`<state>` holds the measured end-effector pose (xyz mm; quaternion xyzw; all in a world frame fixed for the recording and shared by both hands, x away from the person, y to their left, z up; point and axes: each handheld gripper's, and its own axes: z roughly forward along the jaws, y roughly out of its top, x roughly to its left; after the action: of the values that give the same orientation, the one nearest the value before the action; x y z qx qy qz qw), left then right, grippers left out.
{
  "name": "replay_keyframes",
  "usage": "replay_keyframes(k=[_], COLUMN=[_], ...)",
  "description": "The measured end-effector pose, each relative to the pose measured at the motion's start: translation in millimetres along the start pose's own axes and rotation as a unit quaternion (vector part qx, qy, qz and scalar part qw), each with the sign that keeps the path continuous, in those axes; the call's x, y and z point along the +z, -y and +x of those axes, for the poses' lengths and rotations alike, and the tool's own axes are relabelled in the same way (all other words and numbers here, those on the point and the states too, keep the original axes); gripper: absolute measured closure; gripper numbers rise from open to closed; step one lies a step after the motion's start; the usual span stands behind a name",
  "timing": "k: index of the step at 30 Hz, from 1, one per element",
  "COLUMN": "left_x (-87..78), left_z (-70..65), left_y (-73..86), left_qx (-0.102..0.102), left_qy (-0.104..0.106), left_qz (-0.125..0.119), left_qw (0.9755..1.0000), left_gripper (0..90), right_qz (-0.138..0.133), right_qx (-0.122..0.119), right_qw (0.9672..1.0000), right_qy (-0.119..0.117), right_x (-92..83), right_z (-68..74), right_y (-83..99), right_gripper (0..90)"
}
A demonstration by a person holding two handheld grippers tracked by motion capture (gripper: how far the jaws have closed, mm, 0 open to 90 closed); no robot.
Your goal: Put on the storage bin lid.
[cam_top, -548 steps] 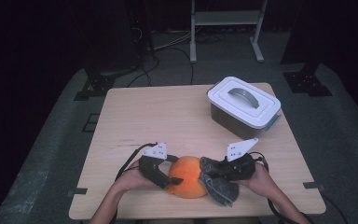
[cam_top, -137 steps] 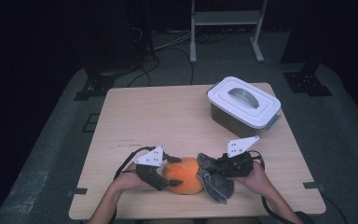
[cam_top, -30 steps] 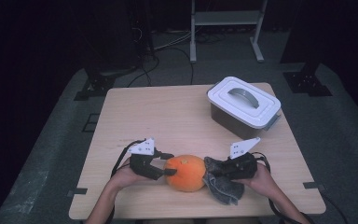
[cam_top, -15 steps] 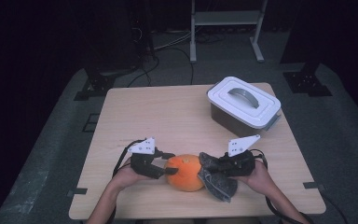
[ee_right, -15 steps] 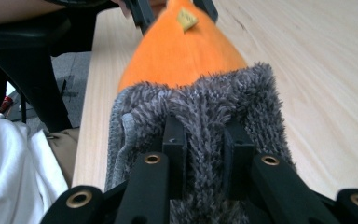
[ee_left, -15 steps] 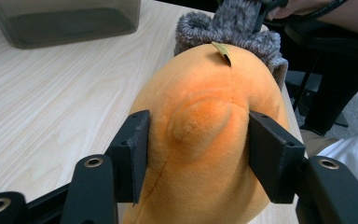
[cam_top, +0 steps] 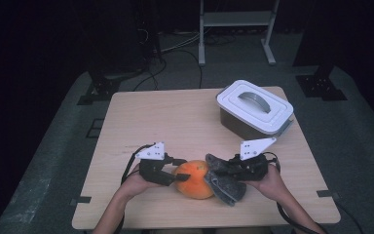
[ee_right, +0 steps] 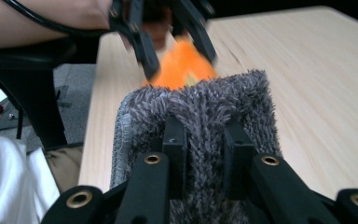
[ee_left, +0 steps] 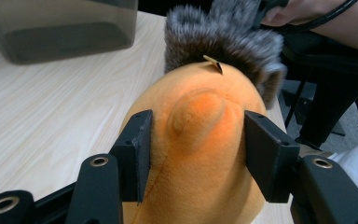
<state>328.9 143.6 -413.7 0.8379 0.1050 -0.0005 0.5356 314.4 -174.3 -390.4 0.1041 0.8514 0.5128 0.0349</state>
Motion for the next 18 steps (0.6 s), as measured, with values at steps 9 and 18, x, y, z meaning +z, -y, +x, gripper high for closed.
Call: replay_keyframes(k=[9,18], left_x=[4.8,15.8], left_z=[1.5,4.2], left_y=[6.1,8.9], left_qx=[0.004,-0.007], left_qy=[0.007,0.006], left_qz=[0.004,0.007], left_qw=[1.0000,0.9999], left_gripper=[23.4,37.4], right_qz=[0.014,0.015], right_qx=[0.001,0.025], right_qw=[0.9999,0.9995], right_qy=[0.004,0.015], right_x=[9.3,-4.1], right_z=[0.5,-8.0], right_y=[17.1,38.7], right_gripper=[74.4,74.2])
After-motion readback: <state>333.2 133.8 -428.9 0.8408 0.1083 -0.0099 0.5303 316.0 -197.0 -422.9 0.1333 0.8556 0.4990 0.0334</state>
